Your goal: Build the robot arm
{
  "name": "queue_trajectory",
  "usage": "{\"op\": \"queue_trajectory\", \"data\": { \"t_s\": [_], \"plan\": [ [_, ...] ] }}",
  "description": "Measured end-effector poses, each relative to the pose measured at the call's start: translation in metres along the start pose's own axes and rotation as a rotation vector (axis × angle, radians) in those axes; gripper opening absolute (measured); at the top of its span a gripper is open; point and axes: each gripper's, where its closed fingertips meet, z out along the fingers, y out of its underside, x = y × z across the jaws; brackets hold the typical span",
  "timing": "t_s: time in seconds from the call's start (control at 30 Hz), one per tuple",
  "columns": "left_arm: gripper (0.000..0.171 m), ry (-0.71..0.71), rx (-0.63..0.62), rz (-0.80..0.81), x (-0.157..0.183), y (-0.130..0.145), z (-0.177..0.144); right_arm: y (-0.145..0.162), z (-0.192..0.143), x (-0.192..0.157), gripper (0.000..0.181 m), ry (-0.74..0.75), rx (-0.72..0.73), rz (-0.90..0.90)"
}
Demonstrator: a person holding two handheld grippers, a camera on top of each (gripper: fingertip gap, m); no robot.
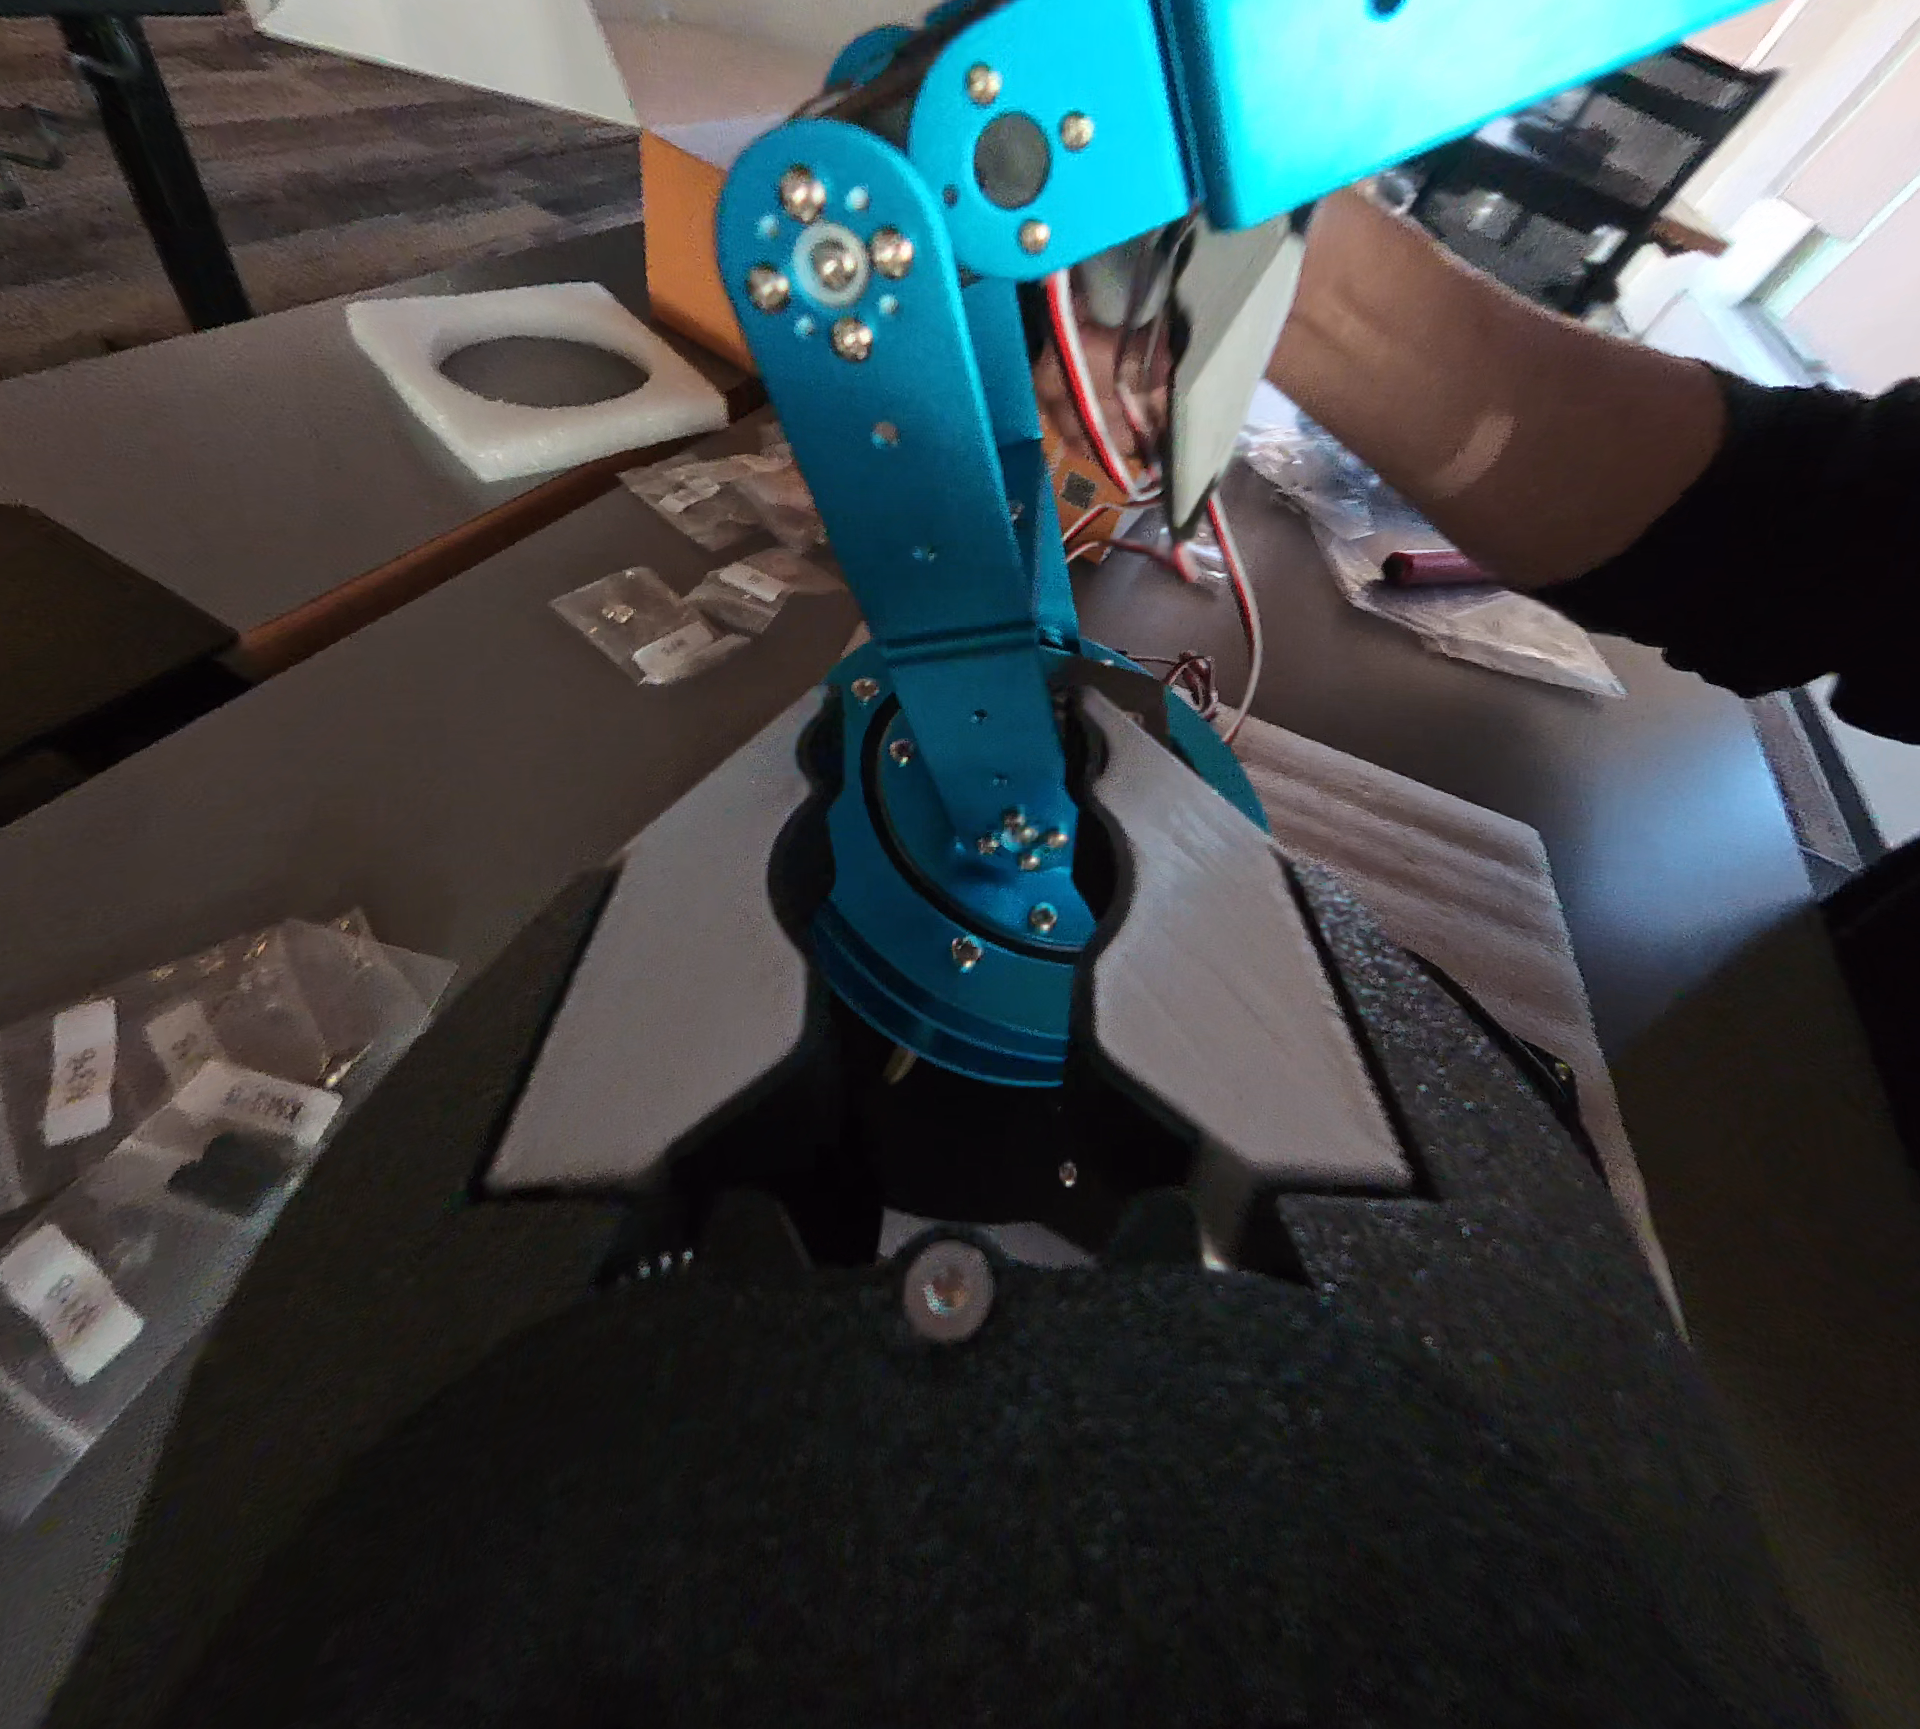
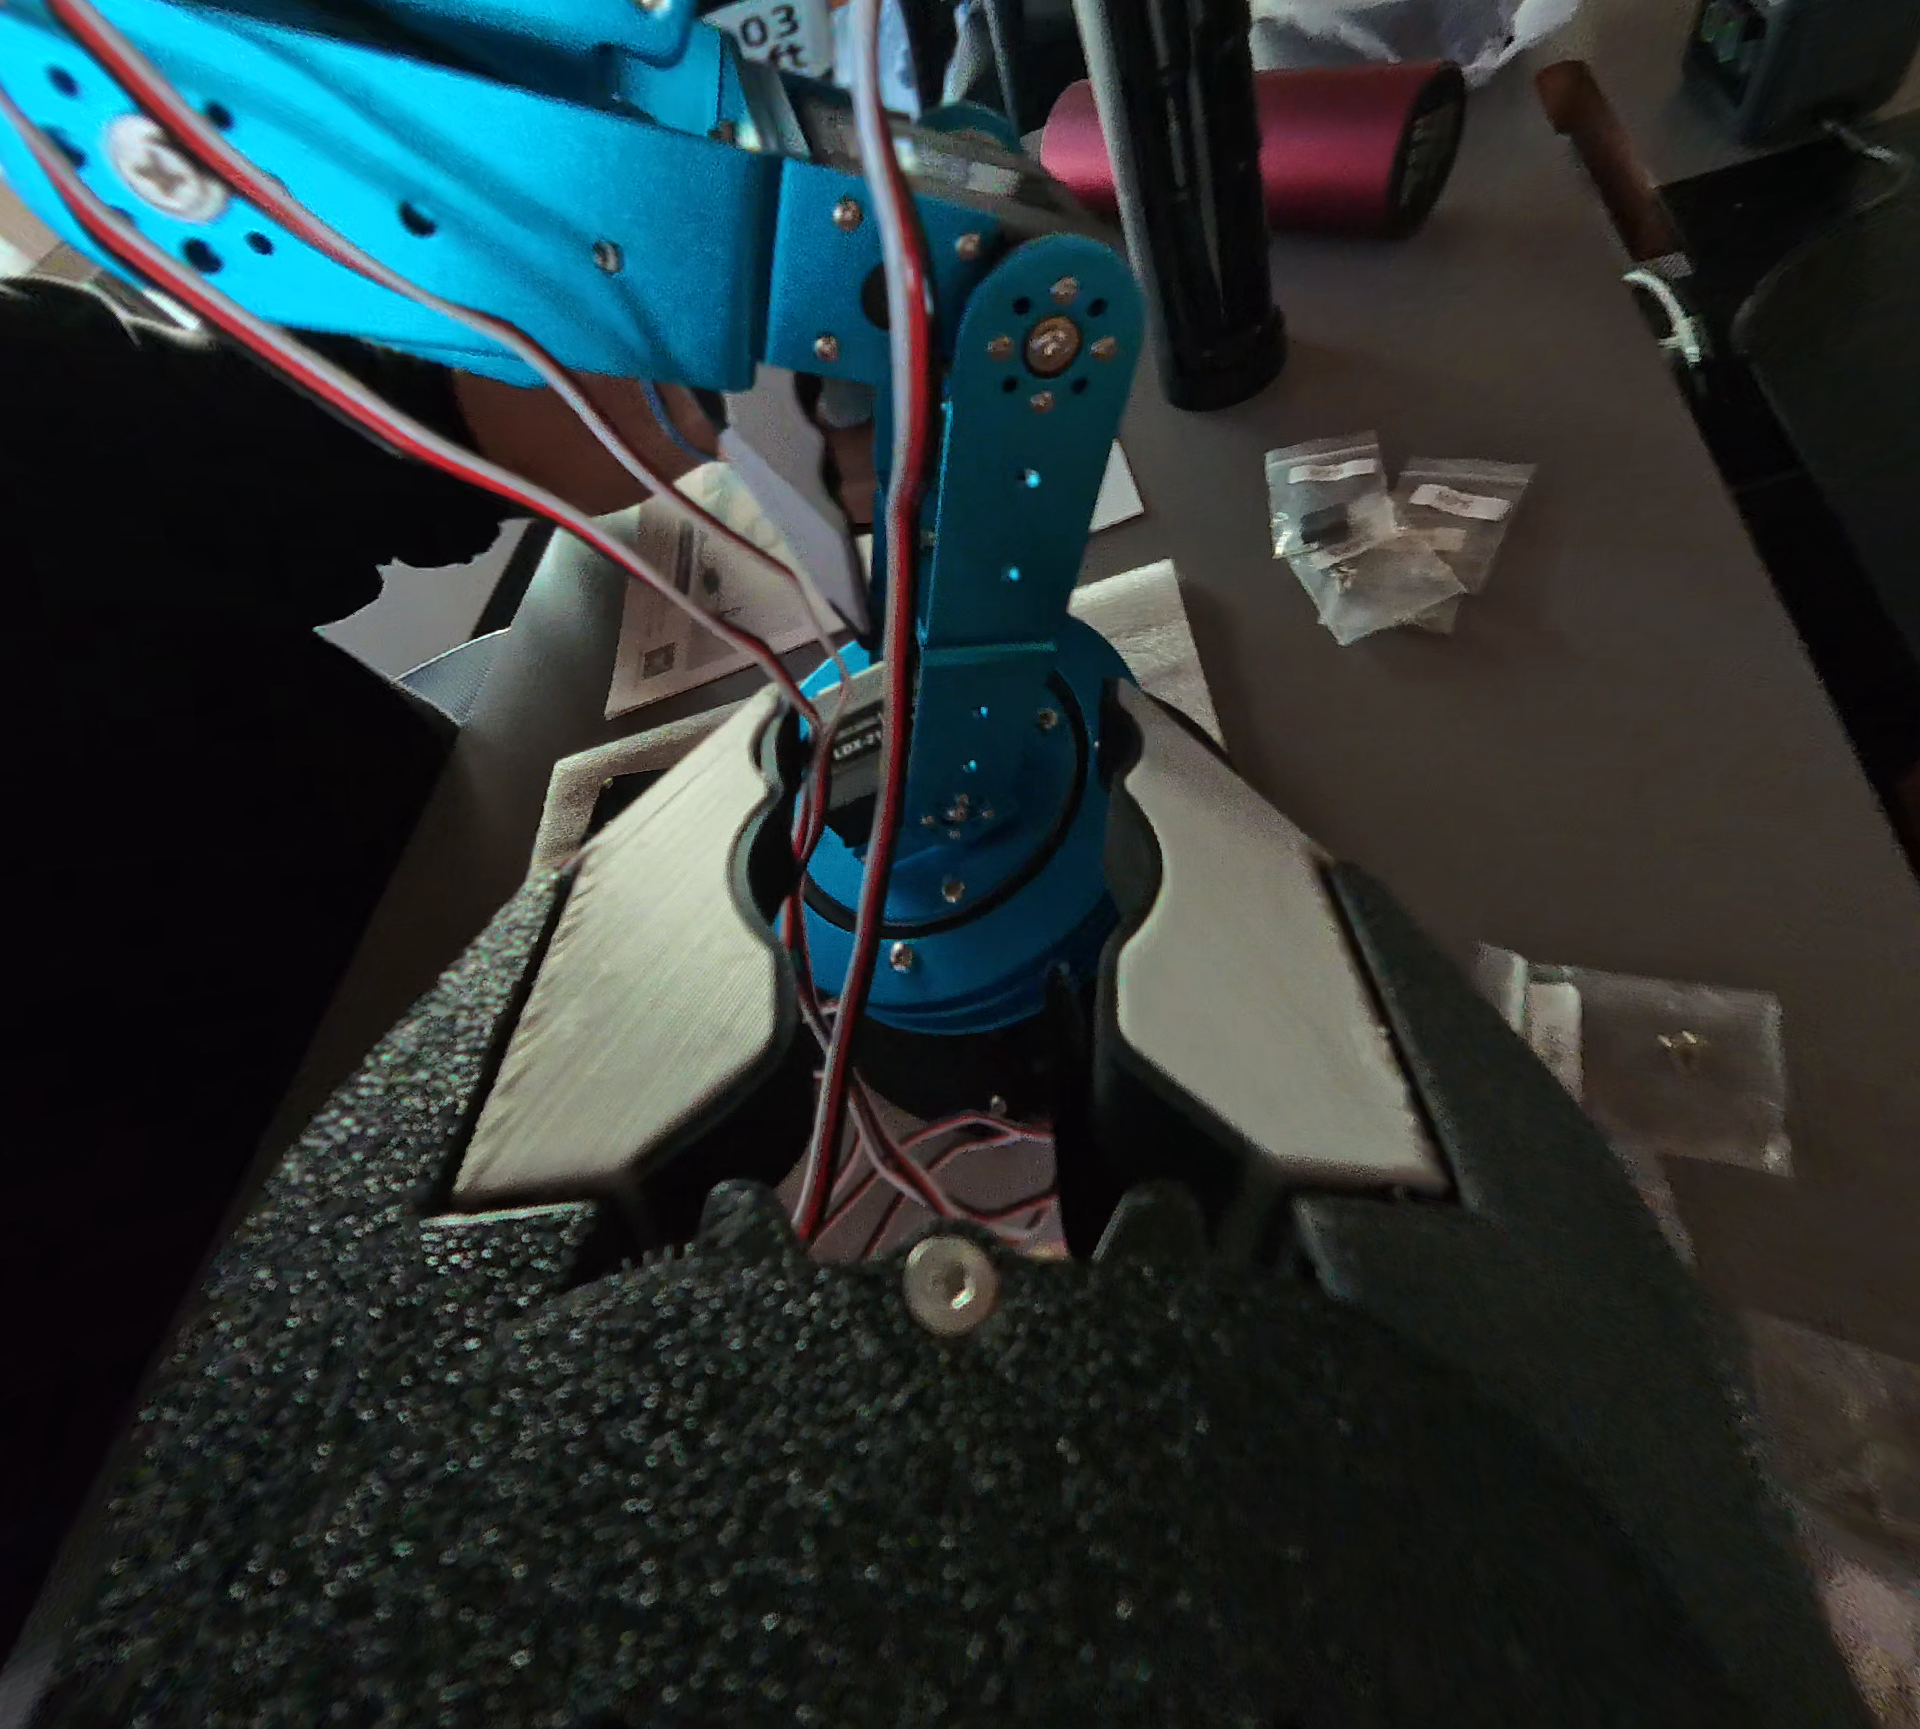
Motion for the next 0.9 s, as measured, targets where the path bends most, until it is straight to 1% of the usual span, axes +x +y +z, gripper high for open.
{"op": "queue_trajectory", "data": {
  "t_s": [0.03, 0.1, 0.13, 0.47, 0.5, 0.53, 0.57, 0.63, 0.7, 0.73, 0.77, 0.8, 0.83, 0.9],
  "plan": [
    [0.032, 0.025, 0.010, 0.002, 0.002, -0.002, 0.001, 0.000, 0.006, -0.002, 0.053, -0.015, -0.004, -0.008],
    [0.030, 0.049, 0.019, 0.011, 0.005, -0.003, 0.002, 0.001, 0.015, 0.002, 0.039, 0.000, -0.005, -0.011],
    [0.029, 0.046, 0.019, 0.027, 0.005, -0.003, 0.002, 0.000, 0.015, 0.007, 0.027, 0.032, 0.005, -0.013],
    [0.030, 0.095, -0.035, 0.058, 0.005, -0.004, 0.007, 0.004, 0.009, 0.006, 0.025, 0.058, 0.088, 0.043],
    [0.030, 0.090, -0.037, 0.064, 0.004, -0.004, 0.007, 0.004, 0.008, 0.005, 0.022, 0.060, 0.089, 0.045],
    [0.030, 0.077, -0.037, 0.074, 0.003, -0.004, 0.007, 0.005, 0.007, 0.005, 0.025, 0.065, 0.089, 0.046],
    [0.031, 0.061, -0.036, 0.082, 0.002, -0.005, 0.008, 0.006, 0.006, 0.005, 0.022, 0.068, 0.086, 0.044],
    [0.038, 0.026, -0.022, 0.070, -0.002, -0.005, 0.008, 0.008, 0.004, 0.003, 0.026, 0.059, 0.082, 0.044],
    [0.037, 0.021, 0.002, 0.073, -0.001, -0.004, 0.005, 0.008, 0.003, 0.002, 0.026, 0.064, 0.084, 0.029],
    [0.046, 0.012, 0.013, 0.074, -0.004, -0.003, 0.001, 0.008, 0.003, 0.002, 0.023, 0.070, 0.086, 0.033],
    [0.051, 0.009, 0.037, 0.063, -0.006, -0.004, -0.005, 0.009, 0.002, 0.002, 0.022, 0.075, 0.087, 0.035],
    [0.052, 0.035, 0.065, 0.047, -0.004, -0.006, -0.010, 0.009, 0.002, 0.002, 0.026, 0.081, 0.088, 0.030],
    [0.051, 0.057, 0.076, 0.036, -0.003, -0.006, -0.013, 0.009, 0.002, 0.002, 0.026, 0.090, 0.092, 0.027],
    [0.044, 0.064, 0.071, 0.039, -0.003, -0.005, -0.010, 0.008, 0.003, 0.003, 0.026, 0.103, 0.106, 0.035]
  ]
}}
